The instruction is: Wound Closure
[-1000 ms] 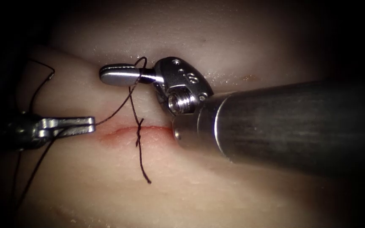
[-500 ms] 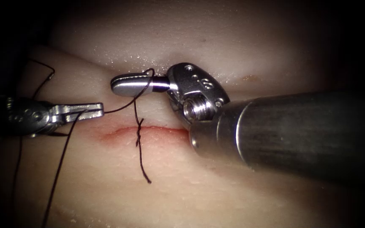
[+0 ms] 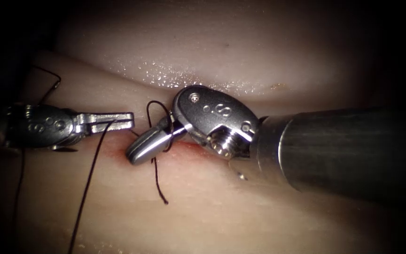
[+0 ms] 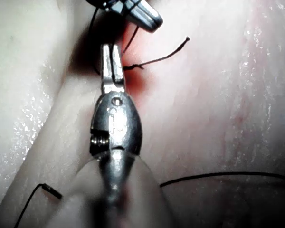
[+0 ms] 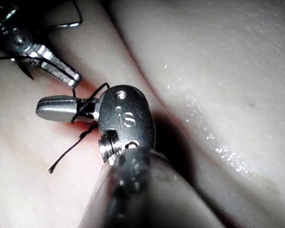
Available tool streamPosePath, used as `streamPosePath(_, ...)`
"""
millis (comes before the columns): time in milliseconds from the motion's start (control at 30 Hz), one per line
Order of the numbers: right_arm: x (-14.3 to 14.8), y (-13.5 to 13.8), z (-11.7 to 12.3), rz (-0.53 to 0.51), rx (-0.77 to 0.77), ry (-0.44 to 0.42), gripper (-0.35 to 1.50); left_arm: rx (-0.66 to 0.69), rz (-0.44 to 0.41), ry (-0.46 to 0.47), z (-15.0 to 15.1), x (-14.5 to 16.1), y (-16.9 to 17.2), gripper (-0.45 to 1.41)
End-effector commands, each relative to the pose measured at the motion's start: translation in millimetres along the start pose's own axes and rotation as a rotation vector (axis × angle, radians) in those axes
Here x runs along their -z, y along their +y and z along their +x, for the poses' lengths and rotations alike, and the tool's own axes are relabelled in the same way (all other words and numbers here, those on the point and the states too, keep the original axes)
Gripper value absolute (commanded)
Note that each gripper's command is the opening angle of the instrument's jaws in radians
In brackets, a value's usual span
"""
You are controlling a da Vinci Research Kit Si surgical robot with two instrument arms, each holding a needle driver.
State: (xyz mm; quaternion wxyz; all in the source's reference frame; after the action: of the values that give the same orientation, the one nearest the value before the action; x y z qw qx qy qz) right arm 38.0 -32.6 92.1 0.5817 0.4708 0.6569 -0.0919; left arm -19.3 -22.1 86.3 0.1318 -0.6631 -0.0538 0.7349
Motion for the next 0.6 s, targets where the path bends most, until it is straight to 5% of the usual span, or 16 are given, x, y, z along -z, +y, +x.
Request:
streamPosePath(33,-0.5,0.7,-0.7,0.040,0.014,-0.035,-0.35,0.000,-0.003,0.001,-0.6,-0.5,0.3,-0.45)
streamPosePath(333,-2.3,1.2,-2.6,0.201,0.067,-0.274,-0.35,0.003,-0.013,-0.003,-0.5,-0.5,1.1,-0.45)
streamPosePath(400,-2.8,1.9,-3.5,0.231,0.084,-0.366,-0.11,0.009,-0.017,-0.008,-0.5,-0.4,1.3,-0.45)
streamPosePath(567,-2.7,3.0,-4.2,0.239,0.096,-0.432,0.15,0.014,-0.021,-0.010,-0.5,-0.3,1.4,-0.45)
streamPosePath(600,-2.6,3.2,-4.2,0.235,0.096,-0.451,0.47,0.026,-0.021,-0.009,-0.5,-0.3,1.5,-0.45)
